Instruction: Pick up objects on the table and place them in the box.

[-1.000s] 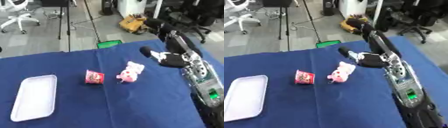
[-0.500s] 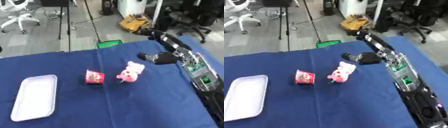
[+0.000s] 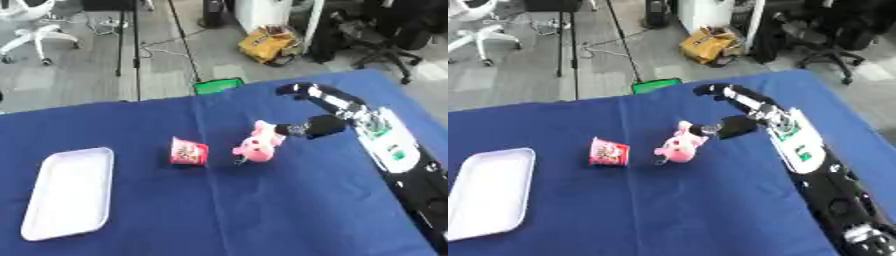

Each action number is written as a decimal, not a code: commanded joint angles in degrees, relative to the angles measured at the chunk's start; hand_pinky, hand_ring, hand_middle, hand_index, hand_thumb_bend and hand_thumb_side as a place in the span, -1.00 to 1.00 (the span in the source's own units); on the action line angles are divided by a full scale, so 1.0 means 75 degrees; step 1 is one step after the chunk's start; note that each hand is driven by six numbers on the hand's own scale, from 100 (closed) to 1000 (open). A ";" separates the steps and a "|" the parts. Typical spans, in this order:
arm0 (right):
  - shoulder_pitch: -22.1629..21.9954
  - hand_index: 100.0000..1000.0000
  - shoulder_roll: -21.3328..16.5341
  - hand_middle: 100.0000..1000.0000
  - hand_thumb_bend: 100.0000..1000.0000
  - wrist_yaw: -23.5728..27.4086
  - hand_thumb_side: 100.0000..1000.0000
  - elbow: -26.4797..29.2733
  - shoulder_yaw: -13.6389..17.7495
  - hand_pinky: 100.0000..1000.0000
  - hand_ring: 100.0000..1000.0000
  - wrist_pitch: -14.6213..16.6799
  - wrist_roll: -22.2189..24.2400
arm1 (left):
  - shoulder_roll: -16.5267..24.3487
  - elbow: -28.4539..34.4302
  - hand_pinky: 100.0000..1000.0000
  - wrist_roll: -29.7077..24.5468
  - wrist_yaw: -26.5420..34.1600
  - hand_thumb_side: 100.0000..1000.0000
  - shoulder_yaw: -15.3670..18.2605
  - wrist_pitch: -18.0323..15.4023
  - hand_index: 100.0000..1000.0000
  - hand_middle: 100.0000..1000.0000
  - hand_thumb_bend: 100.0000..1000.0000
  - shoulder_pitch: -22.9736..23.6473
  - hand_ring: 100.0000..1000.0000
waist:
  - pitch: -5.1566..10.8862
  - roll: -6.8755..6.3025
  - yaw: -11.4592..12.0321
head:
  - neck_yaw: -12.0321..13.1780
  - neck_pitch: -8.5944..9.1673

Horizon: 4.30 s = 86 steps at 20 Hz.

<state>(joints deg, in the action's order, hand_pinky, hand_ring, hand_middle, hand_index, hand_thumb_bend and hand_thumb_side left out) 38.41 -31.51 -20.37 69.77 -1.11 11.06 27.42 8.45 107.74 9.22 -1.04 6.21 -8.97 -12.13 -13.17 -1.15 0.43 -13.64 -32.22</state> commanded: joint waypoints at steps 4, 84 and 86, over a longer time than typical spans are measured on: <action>0.0307 0.85 0.0018 0.75 0.09 -0.0242 -0.32 -0.0429 -0.0046 0.89 0.97 0.0069 0.0396 | 0.0072 0.0092 0.27 -0.0045 -0.0014 0.46 0.0023 0.0001 0.66 0.54 -0.10 -0.0037 0.40 | 0.0182 0.0108 0.0011 | -0.0033 -0.0059; 0.2727 -0.07 0.3539 -0.18 -1.00 -0.2238 -1.00 -0.1780 -0.1116 -0.35 0.02 0.0730 -0.3646 | 0.0012 0.0112 0.27 -0.0107 0.0193 0.50 -0.0217 -0.0040 0.66 0.52 -0.16 -0.0237 0.36 | 0.0163 0.0108 0.1158 | -0.0749 0.0171; 0.2752 -0.06 0.3678 -0.18 -1.00 -0.2259 -1.00 -0.1895 -0.1113 -0.32 0.04 0.0729 -0.3670 | 0.0007 0.0123 0.27 -0.0113 0.0208 0.49 -0.0229 -0.0051 0.66 0.52 -0.16 -0.0254 0.35 | 0.0150 0.0106 0.1205 | -0.0774 0.0181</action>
<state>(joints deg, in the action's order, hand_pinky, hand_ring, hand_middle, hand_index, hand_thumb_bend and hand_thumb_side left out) 57.52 -4.43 -36.86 55.70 -9.90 16.60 0.39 7.96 107.73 8.50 0.25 4.65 -9.20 -13.26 -13.16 -0.93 9.51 -19.18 -31.61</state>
